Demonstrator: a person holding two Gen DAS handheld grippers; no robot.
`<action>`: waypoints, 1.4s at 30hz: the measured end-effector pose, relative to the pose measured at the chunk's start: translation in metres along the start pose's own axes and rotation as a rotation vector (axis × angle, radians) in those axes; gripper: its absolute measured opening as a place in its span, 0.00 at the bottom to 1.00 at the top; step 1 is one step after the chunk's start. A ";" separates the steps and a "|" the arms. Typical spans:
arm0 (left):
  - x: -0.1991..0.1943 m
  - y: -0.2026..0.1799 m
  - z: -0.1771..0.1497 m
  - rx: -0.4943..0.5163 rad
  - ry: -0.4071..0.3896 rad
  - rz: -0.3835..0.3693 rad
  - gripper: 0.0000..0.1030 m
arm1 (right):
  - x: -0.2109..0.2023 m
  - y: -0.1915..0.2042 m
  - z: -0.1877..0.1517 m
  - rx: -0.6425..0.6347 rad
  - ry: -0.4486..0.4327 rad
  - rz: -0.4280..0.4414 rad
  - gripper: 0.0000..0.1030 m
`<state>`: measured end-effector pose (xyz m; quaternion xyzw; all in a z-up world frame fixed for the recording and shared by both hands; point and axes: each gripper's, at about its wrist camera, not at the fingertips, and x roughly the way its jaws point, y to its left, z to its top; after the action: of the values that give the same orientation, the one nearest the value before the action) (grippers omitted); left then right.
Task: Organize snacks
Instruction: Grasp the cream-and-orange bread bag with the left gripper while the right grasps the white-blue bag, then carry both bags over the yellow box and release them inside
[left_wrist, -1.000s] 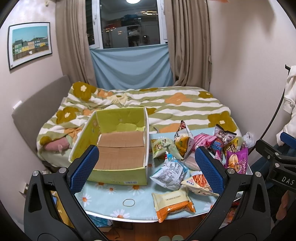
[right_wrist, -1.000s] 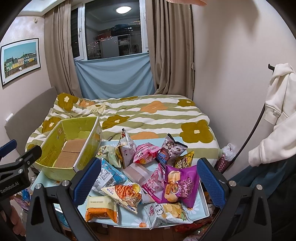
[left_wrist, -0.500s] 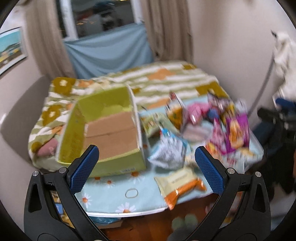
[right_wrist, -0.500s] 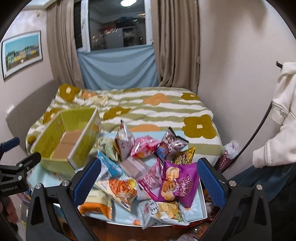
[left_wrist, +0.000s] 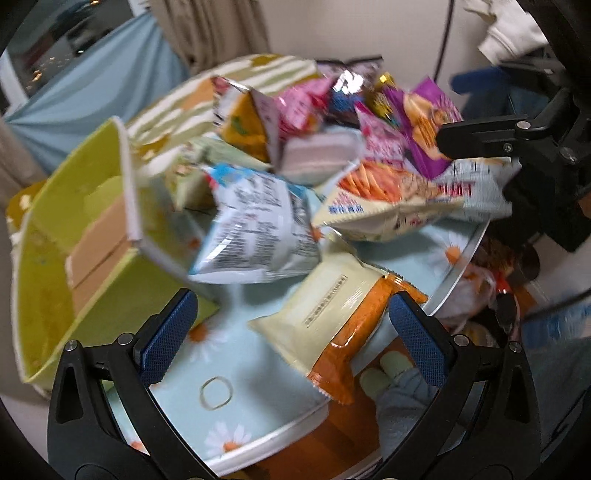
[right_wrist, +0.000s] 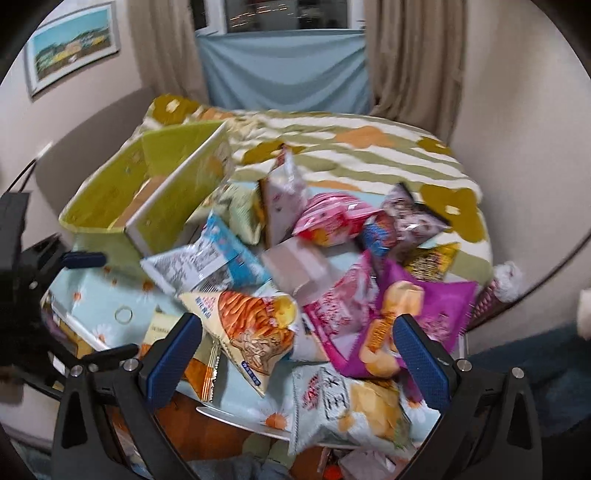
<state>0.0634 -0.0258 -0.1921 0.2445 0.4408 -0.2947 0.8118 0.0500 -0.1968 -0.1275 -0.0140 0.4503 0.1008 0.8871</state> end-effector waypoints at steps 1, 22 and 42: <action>0.008 -0.002 -0.001 0.009 0.007 -0.015 1.00 | 0.004 0.001 -0.002 -0.017 0.006 0.013 1.00; 0.078 -0.015 -0.003 0.051 0.108 -0.212 0.64 | 0.090 0.020 -0.017 -0.184 0.163 0.156 0.99; 0.053 -0.005 -0.013 -0.039 0.122 -0.174 0.63 | 0.116 0.014 0.009 -0.207 0.229 0.179 0.60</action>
<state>0.0756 -0.0349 -0.2451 0.2070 0.5144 -0.3402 0.7595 0.1215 -0.1627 -0.2143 -0.0765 0.5351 0.2229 0.8113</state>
